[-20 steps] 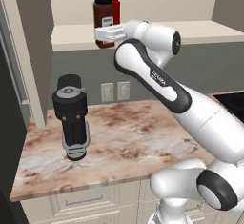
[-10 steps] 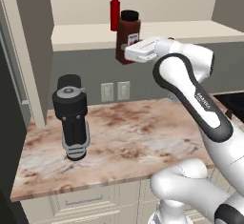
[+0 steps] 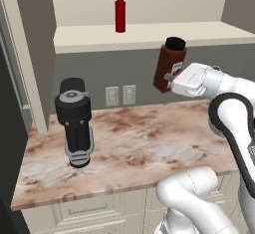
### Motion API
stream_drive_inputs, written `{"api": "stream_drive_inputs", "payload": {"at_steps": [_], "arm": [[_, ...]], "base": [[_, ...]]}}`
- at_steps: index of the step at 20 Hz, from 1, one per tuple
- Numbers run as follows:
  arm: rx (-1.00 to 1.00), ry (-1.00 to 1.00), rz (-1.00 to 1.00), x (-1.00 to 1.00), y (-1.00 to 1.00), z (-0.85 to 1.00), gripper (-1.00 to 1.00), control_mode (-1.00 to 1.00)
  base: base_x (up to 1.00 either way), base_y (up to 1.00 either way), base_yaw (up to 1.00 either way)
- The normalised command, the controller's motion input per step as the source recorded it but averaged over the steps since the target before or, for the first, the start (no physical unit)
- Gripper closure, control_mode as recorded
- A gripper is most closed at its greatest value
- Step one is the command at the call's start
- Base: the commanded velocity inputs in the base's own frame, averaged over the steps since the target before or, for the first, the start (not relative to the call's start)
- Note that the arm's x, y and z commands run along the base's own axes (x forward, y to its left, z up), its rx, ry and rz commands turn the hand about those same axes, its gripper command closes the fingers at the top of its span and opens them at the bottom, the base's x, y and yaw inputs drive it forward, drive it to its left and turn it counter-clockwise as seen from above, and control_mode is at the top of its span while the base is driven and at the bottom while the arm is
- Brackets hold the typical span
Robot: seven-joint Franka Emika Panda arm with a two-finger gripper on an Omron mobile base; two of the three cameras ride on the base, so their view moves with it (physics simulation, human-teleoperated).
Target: Collect the paprika, ketchup, and shaker from the cabinet and place them next to the stove.
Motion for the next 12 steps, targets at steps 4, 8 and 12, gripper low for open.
{"api": "stream_drive_inputs", "payload": {"at_steps": [4,8,12], "arm": [[0.00,0.00,0.00,-0.62,-1.00,-0.63,1.00,-1.00],[0.00,0.00,0.00,-0.39,-1.00,-0.61,1.00,-1.00],[0.00,0.00,0.00,-0.33,-1.00,-0.60,1.00,-1.00]], "base": [[0.00,0.00,0.00],[0.00,0.00,0.00],[0.00,0.00,0.00]]}}
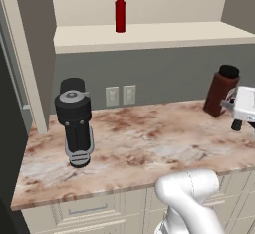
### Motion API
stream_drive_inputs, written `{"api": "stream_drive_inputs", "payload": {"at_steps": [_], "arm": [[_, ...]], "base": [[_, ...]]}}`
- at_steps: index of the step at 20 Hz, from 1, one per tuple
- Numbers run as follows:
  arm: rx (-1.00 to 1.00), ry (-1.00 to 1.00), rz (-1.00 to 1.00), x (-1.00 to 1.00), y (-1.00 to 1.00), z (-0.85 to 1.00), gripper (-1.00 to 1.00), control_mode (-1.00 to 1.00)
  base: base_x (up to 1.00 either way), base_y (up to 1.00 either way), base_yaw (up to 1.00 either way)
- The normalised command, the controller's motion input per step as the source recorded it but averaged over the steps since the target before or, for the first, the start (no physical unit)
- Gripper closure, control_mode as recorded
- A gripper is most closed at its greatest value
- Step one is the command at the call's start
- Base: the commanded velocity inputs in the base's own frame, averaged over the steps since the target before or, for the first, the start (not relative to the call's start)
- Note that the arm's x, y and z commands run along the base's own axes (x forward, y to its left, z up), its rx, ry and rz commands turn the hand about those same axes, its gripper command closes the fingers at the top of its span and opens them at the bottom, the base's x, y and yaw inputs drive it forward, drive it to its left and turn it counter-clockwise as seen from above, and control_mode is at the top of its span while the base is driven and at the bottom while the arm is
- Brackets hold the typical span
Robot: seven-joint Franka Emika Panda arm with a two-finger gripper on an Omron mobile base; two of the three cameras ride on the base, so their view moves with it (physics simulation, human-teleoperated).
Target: Collect the paprika, ketchup, and shaker from the cabinet and place them next to the stove.
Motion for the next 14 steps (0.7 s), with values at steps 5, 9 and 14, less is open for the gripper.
{"api": "stream_drive_inputs", "payload": {"at_steps": [5,9,14], "arm": [[-0.01,0.00,0.00,-0.35,-1.00,-0.63,1.00,-1.00],[-0.05,0.00,0.00,-0.16,-1.00,-0.52,1.00,-1.00],[-0.03,0.02,0.00,-0.01,-1.00,-0.43,1.00,-1.00]], "base": [[0.00,0.00,0.00],[0.00,0.00,0.00],[0.00,0.00,0.00]]}}
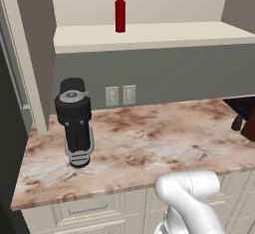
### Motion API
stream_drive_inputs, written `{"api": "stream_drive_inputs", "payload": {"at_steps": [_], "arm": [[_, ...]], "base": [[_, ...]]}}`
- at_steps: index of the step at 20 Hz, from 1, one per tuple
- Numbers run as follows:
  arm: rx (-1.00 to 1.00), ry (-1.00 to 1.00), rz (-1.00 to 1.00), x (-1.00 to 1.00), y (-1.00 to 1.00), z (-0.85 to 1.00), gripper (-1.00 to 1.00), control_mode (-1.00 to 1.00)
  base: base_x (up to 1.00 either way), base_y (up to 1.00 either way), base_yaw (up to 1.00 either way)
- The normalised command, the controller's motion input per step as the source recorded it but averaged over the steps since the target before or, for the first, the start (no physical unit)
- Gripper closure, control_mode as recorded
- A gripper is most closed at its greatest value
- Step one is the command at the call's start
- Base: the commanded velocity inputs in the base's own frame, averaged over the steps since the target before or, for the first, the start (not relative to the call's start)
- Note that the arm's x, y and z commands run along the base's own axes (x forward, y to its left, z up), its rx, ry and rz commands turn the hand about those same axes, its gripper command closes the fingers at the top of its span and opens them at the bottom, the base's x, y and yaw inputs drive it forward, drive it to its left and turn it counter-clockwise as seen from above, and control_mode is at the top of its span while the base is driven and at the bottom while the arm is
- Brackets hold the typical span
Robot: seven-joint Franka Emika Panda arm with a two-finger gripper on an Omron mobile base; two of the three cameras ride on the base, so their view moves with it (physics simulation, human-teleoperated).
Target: Collect the paprika, ketchup, and shaker from the cabinet and place them next to the stove.
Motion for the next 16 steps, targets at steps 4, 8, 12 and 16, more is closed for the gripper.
{"api": "stream_drive_inputs", "payload": {"at_steps": [4,8,12,16], "arm": [[0.00,0.04,0.00,0.03,-1.00,-0.29,1.00,-1.00],[0.00,0.06,0.00,0.19,-0.99,-0.23,1.00,-1.00],[0.00,0.03,0.00,0.22,-0.93,-0.31,1.00,-1.00],[0.00,0.01,0.00,0.24,-0.77,-0.42,1.00,-1.00]], "base": [[0.00,0.00,0.00],[0.00,0.00,0.00],[0.00,0.00,0.00],[0.00,0.00,0.00]]}}
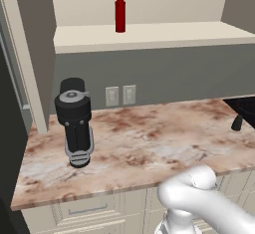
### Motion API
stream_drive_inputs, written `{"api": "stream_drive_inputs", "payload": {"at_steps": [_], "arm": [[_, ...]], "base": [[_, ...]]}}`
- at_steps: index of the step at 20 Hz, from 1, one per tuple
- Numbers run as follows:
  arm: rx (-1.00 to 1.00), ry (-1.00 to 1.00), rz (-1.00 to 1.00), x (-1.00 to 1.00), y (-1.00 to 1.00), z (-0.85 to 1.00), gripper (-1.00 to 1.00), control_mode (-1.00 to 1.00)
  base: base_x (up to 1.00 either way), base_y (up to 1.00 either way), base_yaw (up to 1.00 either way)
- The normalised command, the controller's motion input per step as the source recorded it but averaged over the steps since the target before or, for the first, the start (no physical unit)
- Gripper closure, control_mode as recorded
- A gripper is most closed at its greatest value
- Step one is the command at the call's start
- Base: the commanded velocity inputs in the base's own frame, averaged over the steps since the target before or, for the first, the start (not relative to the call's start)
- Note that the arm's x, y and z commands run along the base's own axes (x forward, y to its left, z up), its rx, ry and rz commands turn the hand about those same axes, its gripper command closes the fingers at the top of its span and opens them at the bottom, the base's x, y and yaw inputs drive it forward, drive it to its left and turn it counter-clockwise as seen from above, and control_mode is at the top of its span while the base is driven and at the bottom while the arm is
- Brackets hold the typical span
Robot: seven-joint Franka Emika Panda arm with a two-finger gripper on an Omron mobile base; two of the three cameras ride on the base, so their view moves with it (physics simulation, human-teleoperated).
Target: Collect the paprika, ketchup, and shaker from the cabinet and place them next to the stove.
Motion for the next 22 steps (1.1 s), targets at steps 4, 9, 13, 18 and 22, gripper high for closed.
{"api": "stream_drive_inputs", "payload": {"at_steps": [4,9,13,18,22], "arm": [[0.00,0.00,0.00,0.30,-0.49,-0.51,1.00,-1.00],[0.00,0.00,0.05,0.48,-0.06,-0.51,1.00,-1.00],[0.02,0.00,0.05,0.58,0.00,-0.31,1.00,-1.00],[0.01,0.00,0.03,0.57,-0.03,-0.29,1.00,-1.00],[0.00,0.01,0.00,0.46,-0.12,-0.36,1.00,-1.00]], "base": [[0.00,0.00,0.00],[0.00,0.00,0.00],[0.00,0.00,0.00],[0.00,0.00,0.00],[0.00,0.00,0.00]]}}
